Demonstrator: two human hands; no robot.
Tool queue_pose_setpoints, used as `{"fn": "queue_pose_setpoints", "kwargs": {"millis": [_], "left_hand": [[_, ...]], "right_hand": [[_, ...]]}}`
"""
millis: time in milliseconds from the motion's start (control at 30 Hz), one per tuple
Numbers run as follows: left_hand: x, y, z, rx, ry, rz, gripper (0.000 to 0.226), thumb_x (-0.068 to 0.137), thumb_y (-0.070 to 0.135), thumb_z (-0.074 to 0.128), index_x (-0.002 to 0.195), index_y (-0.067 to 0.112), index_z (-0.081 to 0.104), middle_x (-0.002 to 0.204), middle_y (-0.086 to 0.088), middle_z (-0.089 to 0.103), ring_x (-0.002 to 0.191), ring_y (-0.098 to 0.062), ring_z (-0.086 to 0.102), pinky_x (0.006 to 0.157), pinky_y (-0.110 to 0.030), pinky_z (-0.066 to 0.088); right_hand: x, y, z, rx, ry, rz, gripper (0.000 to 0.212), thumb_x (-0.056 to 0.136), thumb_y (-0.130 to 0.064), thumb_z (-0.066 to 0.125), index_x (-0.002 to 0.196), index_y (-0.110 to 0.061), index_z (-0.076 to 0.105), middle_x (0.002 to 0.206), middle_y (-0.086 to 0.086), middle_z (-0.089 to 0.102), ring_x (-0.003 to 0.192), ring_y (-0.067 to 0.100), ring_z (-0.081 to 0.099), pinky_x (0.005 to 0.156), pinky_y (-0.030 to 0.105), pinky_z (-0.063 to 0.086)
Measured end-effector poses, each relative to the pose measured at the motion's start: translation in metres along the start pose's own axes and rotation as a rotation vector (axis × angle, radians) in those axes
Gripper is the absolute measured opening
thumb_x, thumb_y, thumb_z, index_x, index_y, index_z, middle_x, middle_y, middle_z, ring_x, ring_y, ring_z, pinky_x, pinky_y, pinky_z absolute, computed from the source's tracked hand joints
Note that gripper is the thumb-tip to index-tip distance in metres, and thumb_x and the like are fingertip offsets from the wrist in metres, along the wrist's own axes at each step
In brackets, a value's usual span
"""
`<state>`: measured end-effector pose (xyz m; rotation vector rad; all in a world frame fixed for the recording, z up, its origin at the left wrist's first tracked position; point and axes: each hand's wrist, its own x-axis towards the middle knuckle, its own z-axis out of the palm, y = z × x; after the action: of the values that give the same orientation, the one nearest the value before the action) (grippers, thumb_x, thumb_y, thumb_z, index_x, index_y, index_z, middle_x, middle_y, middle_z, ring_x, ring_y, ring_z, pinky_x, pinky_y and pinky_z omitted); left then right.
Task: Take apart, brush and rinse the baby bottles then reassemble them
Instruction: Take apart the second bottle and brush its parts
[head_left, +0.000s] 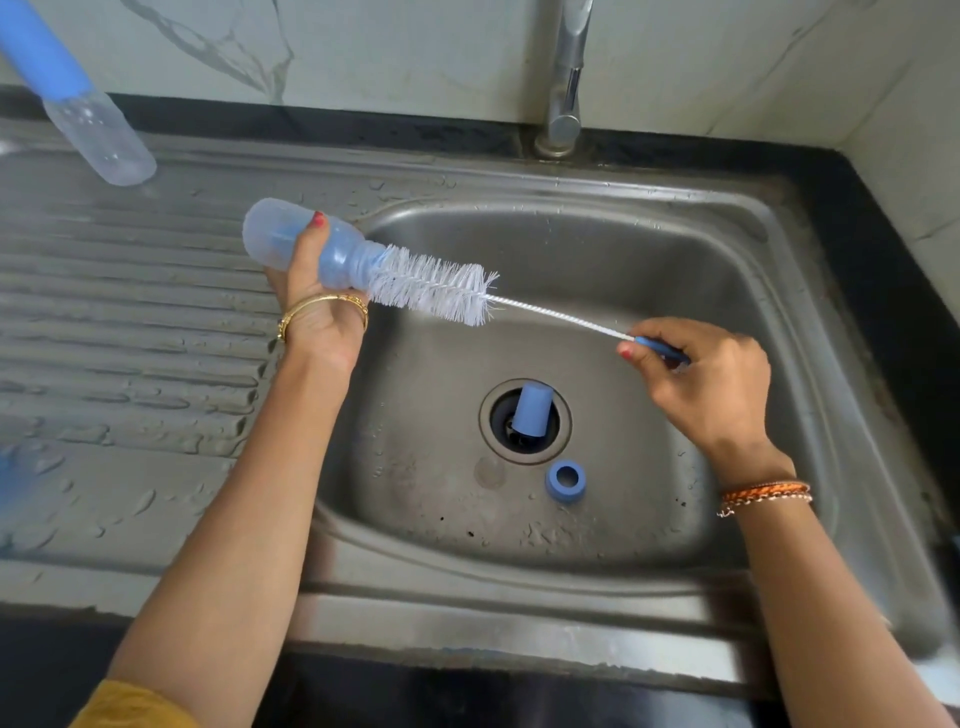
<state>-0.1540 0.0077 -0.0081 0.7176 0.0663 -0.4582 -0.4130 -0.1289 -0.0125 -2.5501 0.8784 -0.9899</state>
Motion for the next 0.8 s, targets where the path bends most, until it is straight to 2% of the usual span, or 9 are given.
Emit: {"fn": "queue_pose_setpoints", "kwargs": {"millis": [133, 233, 300, 367, 467, 567, 633, 700, 800], "left_hand": [[-0.001, 0.001, -0.003, -0.022, -0.013, 0.003, 0.084, 0.063, 0.017, 0.068, 0.140, 0.004, 0.035, 0.101, -0.010, 0.054, 0.086, -0.021, 0.061, 0.067, -0.034, 0.055], [0.003, 0.002, -0.005, -0.001, -0.009, 0.009, 0.092, 0.057, 0.015, 0.073, 0.140, 0.002, 0.034, 0.102, -0.011, 0.055, 0.086, -0.022, 0.062, 0.069, -0.034, 0.055], [0.005, 0.003, -0.006, 0.017, 0.000, 0.005, 0.104, 0.047, 0.019, 0.078, 0.140, 0.004, 0.034, 0.109, -0.012, 0.053, 0.088, -0.022, 0.062, 0.069, -0.033, 0.055], [0.008, 0.003, -0.007, 0.017, 0.011, 0.004, 0.107, 0.045, 0.020, 0.079, 0.141, 0.005, 0.033, 0.112, -0.012, 0.052, 0.090, -0.021, 0.062, 0.069, -0.032, 0.055], [0.009, 0.003, -0.008, 0.024, 0.037, 0.000, 0.097, 0.054, 0.017, 0.077, 0.141, 0.008, 0.033, 0.116, -0.011, 0.053, 0.094, -0.022, 0.062, 0.070, -0.034, 0.056], [0.006, -0.002, -0.008, 0.004, 0.070, -0.019, 0.081, 0.070, 0.011, 0.071, 0.141, 0.009, 0.032, 0.121, -0.013, 0.055, 0.098, -0.024, 0.061, 0.075, -0.038, 0.057], [0.004, 0.000, -0.002, 0.021, 0.074, -0.019, 0.082, 0.070, 0.010, 0.073, 0.140, 0.009, 0.032, 0.115, -0.012, 0.056, 0.095, -0.023, 0.061, 0.071, -0.035, 0.056], [0.003, 0.004, 0.001, 0.082, 0.043, -0.017, 0.100, 0.053, 0.015, 0.080, 0.141, 0.007, 0.032, 0.114, -0.012, 0.053, 0.098, -0.024, 0.059, 0.071, -0.035, 0.056], [-0.003, 0.003, 0.003, 0.221, -0.005, -0.023, 0.108, 0.047, 0.023, 0.080, 0.141, 0.000, 0.030, 0.113, -0.017, 0.048, 0.093, -0.026, 0.058, 0.069, -0.032, 0.054]], "right_hand": [[-0.001, -0.001, 0.001, 0.098, -0.203, 0.126, 0.024, 0.085, -0.034, 0.062, 0.078, -0.014, 0.075, 0.054, 0.005, 0.059, 0.051, 0.022, 0.053, 0.055, 0.028, 0.042], [0.000, -0.005, 0.000, 0.246, -0.464, 0.259, 0.029, 0.092, -0.034, 0.054, 0.068, -0.027, 0.069, 0.057, 0.016, 0.056, 0.054, 0.026, 0.049, 0.059, 0.035, 0.043], [-0.002, -0.009, 0.001, 0.303, -0.492, 0.300, 0.027, 0.091, -0.037, 0.053, 0.066, -0.032, 0.064, 0.058, 0.015, 0.057, 0.057, 0.026, 0.053, 0.061, 0.037, 0.046], [-0.005, -0.008, 0.005, 0.232, -0.471, 0.298, 0.013, 0.083, -0.040, 0.064, 0.073, -0.033, 0.060, 0.059, 0.003, 0.061, 0.059, 0.015, 0.057, 0.061, 0.031, 0.046], [-0.002, -0.004, 0.007, 0.064, -0.300, 0.130, 0.019, 0.072, -0.026, 0.079, 0.075, -0.022, 0.060, 0.062, -0.009, 0.059, 0.051, 0.004, 0.051, 0.053, 0.013, 0.043], [-0.001, -0.001, 0.006, -0.014, -0.035, -0.006, 0.018, 0.075, -0.030, 0.073, 0.073, -0.012, 0.069, 0.068, 0.003, 0.068, 0.054, 0.018, 0.060, 0.054, 0.026, 0.045], [-0.005, -0.001, 0.005, -0.054, -0.010, 0.026, 0.025, 0.078, -0.036, 0.067, 0.075, -0.012, 0.073, 0.064, 0.007, 0.069, 0.053, 0.024, 0.062, 0.049, 0.028, 0.045], [-0.008, -0.001, 0.007, 0.011, -0.211, 0.129, 0.027, 0.083, -0.034, 0.065, 0.072, -0.010, 0.074, 0.054, 0.011, 0.061, 0.049, 0.021, 0.056, 0.050, 0.024, 0.039], [-0.009, 0.004, 0.006, 0.374, -0.574, 0.377, 0.032, 0.090, -0.024, 0.060, 0.059, -0.018, 0.067, 0.046, 0.008, 0.044, 0.042, 0.006, 0.037, 0.051, 0.024, 0.031]]}}
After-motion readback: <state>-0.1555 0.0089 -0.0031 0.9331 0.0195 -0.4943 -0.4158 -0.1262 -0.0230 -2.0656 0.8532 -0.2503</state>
